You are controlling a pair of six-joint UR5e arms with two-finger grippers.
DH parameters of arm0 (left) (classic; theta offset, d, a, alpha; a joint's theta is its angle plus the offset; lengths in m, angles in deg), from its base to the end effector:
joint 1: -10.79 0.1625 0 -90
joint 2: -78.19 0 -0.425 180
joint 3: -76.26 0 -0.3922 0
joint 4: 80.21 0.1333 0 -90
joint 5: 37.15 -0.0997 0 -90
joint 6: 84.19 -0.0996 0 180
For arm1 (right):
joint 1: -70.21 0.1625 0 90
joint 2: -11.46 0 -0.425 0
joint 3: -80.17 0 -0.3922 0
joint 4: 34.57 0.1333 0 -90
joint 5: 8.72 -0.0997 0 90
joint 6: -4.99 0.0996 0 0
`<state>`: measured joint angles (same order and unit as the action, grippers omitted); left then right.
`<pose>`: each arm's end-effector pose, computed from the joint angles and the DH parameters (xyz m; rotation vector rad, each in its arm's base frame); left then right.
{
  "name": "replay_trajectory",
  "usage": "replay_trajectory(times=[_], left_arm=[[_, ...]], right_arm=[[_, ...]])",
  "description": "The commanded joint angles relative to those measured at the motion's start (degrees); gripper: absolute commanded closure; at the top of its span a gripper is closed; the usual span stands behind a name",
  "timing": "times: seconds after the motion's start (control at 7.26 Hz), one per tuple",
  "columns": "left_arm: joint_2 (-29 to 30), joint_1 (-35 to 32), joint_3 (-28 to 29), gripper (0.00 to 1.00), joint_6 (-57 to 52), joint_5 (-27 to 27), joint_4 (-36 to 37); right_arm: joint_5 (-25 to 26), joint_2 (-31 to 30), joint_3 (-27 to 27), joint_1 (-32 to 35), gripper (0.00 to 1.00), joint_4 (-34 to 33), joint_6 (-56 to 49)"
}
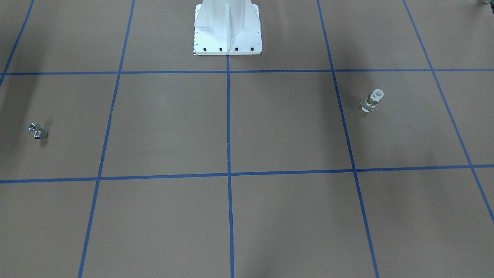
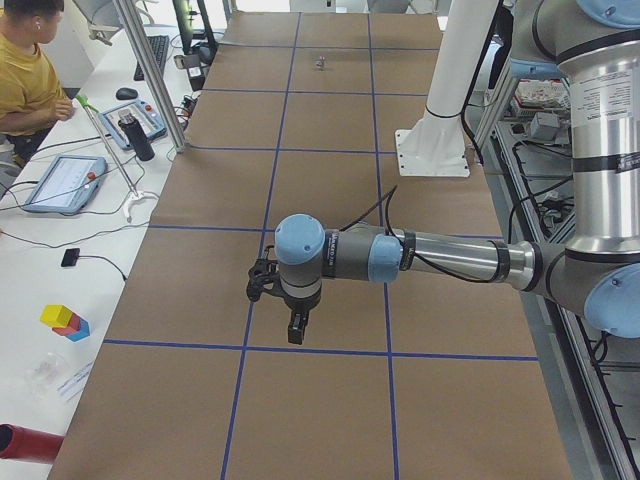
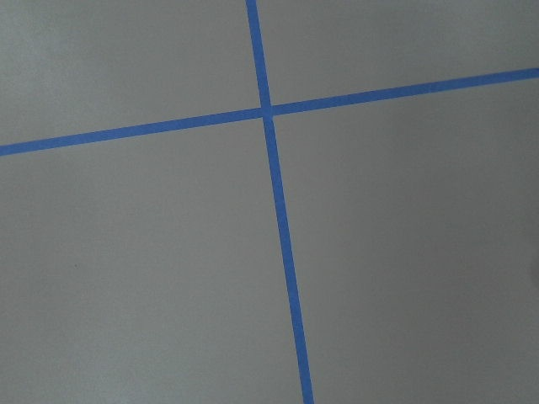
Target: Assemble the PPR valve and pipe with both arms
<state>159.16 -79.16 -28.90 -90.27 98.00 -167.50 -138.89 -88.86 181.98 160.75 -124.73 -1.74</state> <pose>-0.0623 -0.4270 0.6045 0.0980 0.7842 0.1249 0.0730 -0.4167 0.6442 0.0667 -0.6986 -0.1117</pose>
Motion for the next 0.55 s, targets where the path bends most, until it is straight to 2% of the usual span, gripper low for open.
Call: replay_trajectory(times=[0.0,0.28,0.41], left_arm=[[0.4,0.0,0.7,0.0,0.4,0.5,-0.1],[5.0,0.0,0.6,0.0,8.9,0.5,-0.1],[8.7,0.0,0.7,0.0,16.8,0.6,-0.3]], right_arm=[[-0.3,0.6,0.3,0.0,0.0,0.2,0.3],[-0.1,2.7,-0.2,0.2,0.0,3.9,0.7],[-0.3,4.0,-0.4,0.2,0.0,5.0,1.5]])
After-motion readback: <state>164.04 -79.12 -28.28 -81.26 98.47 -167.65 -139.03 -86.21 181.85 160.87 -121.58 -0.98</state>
